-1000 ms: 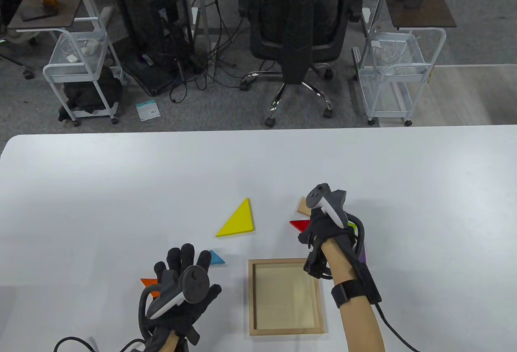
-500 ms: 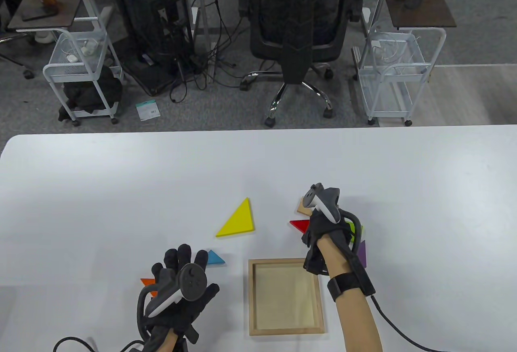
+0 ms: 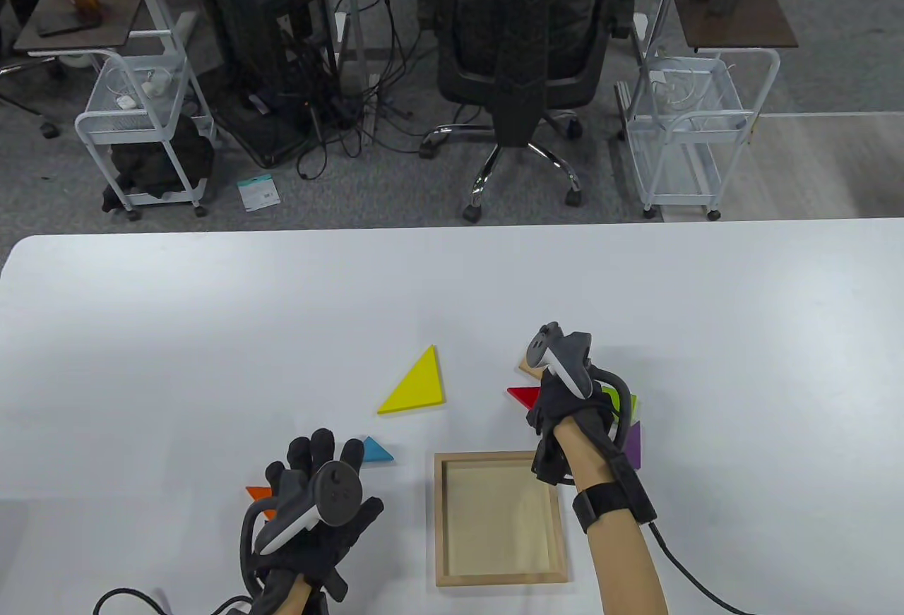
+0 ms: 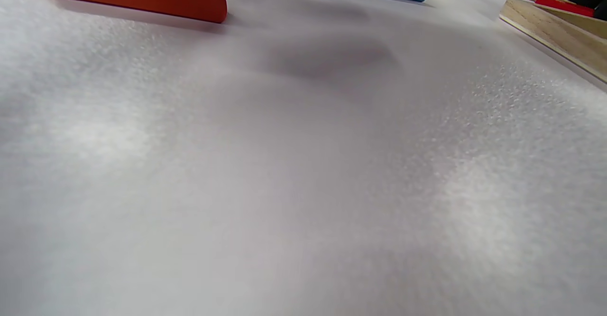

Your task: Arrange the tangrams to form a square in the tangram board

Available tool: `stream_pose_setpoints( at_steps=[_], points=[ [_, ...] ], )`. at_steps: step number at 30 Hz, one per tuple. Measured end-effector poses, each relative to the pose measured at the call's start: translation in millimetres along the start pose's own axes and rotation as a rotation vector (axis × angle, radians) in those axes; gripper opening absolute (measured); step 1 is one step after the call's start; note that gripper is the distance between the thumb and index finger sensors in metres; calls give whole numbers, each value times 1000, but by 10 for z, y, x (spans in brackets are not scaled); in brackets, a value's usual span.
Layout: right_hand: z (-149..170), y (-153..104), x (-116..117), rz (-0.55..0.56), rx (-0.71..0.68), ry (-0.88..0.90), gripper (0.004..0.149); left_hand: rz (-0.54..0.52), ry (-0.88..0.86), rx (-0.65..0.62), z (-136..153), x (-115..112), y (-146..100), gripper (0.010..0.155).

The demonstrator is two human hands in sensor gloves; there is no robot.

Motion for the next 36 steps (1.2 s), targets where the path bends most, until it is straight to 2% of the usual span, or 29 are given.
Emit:
stream_pose_setpoints(
  at_steps=[4, 8, 13, 18, 23, 29, 36],
  points=[
    [18, -11, -30, 19, -10, -7, 83, -12, 3, -3, -1, 10, -1, 77],
    [14, -184, -157, 90, -73, -42, 84, -13, 8, -8, -9, 19, 0, 77],
    [-175, -660, -255, 181, -338, -120, 85, -13, 17, -15, -23, 16, 11, 77],
    [-391, -1178, -26, 158, -554, -195, 85, -13, 21, -16, -34, 14, 7, 77],
    [-503, -1566, 309, 110, -682, -251, 84, -14, 22, -14, -39, 16, 4, 77],
    [-543, -1747, 618, 71, -750, -324, 84, -12, 26, -17, -55, 13, 0, 77],
    [-589, -1798, 781, 40, -774, -374, 84, -11, 28, -20, -68, 6, -5, 77]
  ],
)
Point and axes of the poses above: the tracker on the back of each hand, its own z axis roughly to the little-finger side, its own y axis roughly from the wrist to the fingertips, x = y × z, the point moved 3 cm from there along y, roughly from the wrist to the fingertips, and after that the axes turned 12 degrees about -x, right-handed, at the moved point
